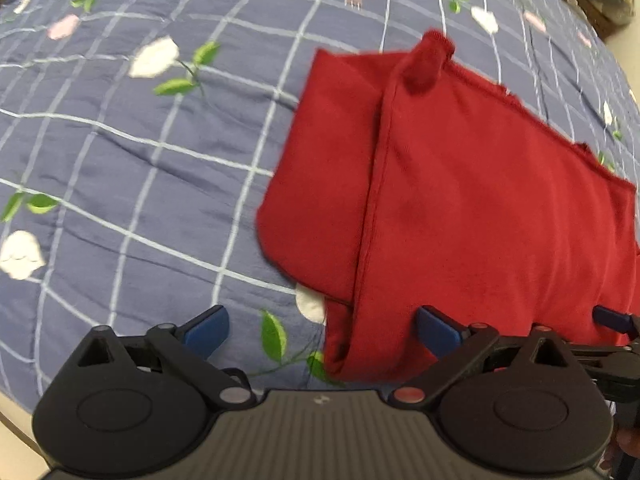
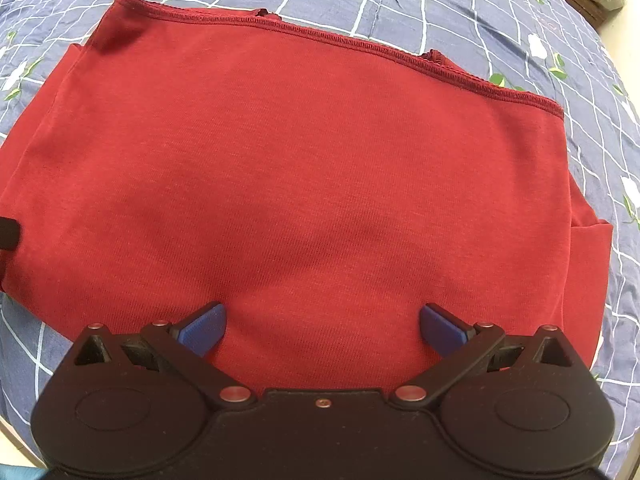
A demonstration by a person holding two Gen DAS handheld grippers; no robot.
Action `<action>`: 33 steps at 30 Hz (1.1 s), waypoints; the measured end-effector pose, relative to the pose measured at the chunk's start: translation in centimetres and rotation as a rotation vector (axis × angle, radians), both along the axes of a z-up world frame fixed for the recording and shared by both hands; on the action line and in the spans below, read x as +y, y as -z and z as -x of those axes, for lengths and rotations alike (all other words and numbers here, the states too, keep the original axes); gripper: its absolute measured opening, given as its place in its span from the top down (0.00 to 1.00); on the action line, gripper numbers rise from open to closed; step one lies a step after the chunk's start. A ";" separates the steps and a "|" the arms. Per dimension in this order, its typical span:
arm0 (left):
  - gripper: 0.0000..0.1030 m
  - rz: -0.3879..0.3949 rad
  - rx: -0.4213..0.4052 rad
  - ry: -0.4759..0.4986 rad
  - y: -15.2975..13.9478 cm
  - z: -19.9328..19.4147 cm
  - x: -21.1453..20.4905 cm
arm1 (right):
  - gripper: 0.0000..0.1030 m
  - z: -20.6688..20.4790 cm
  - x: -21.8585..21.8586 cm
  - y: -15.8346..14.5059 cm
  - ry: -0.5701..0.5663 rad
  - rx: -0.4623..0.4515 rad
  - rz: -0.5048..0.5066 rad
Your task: Fold small clothes
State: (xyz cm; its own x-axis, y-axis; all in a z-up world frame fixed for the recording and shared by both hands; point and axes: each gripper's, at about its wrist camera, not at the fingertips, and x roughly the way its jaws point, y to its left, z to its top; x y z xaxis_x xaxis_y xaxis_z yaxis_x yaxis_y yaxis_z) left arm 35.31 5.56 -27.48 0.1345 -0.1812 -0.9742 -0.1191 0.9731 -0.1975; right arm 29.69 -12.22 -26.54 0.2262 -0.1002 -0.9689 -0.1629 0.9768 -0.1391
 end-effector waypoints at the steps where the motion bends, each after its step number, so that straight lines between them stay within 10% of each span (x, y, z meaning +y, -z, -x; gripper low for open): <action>1: 0.11 0.020 0.012 0.002 0.4 -0.2 0.0 | 0.00 0.0 0.0 0.0 0.000 0.000 0.000; 8: 0.39 0.126 -0.011 -0.020 0.7 -0.3 -0.2 | 0.00 0.2 0.0 0.0 0.000 -0.013 0.002; 16: 0.33 0.175 0.017 -0.115 2.1 -1.1 0.7 | 0.00 -0.3 -0.1 -0.1 0.025 0.021 0.008; 25: 0.75 0.205 0.028 -0.145 1.6 -1.1 1.2 | 0.00 0.1 -0.3 -0.2 0.027 0.041 0.007; 33: 0.72 0.109 0.078 -0.165 1.3 -2.1 -0.9 | 0.00 2.6 -2.7 -1.7 0.076 0.044 -0.035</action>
